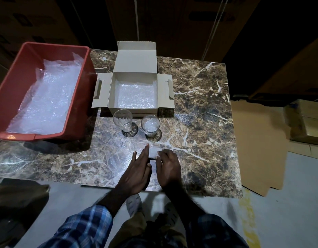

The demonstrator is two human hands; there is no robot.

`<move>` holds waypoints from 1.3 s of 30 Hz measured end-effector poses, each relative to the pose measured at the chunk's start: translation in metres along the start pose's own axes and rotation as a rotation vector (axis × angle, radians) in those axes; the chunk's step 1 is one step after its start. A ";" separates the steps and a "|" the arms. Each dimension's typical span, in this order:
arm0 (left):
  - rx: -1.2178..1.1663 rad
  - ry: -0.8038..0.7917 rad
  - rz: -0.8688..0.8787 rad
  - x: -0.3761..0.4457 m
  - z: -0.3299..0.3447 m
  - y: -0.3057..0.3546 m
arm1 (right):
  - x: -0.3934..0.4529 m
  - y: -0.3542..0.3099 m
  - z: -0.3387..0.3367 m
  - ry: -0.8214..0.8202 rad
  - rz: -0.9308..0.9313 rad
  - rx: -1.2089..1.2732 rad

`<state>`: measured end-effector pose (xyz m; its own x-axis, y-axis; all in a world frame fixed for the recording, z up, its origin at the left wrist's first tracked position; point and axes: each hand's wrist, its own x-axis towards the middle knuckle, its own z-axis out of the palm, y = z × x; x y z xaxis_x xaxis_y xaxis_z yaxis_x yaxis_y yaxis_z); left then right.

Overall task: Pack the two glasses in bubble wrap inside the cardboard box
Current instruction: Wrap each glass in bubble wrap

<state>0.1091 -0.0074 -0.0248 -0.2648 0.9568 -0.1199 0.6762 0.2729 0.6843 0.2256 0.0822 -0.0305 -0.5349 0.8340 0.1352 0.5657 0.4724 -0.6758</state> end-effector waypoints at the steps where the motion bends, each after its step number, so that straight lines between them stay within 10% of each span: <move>1: 0.008 0.026 0.017 0.000 -0.001 0.000 | 0.001 0.000 0.001 -0.014 0.004 0.014; 11: 0.520 0.145 0.143 -0.007 -0.006 -0.010 | 0.005 -0.002 0.002 -0.024 -0.031 -0.103; 20: 0.361 0.394 0.229 0.004 -0.021 -0.001 | 0.013 -0.015 -0.003 -0.034 0.074 -0.063; 39: 0.218 0.109 0.113 0.033 -0.031 0.003 | 0.028 -0.025 -0.016 -0.138 0.483 0.096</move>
<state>0.0810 0.0218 -0.0041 -0.2438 0.9692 0.0351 0.8347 0.1912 0.5165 0.2071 0.0986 0.0018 -0.3080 0.9025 -0.3012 0.7123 0.0088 -0.7018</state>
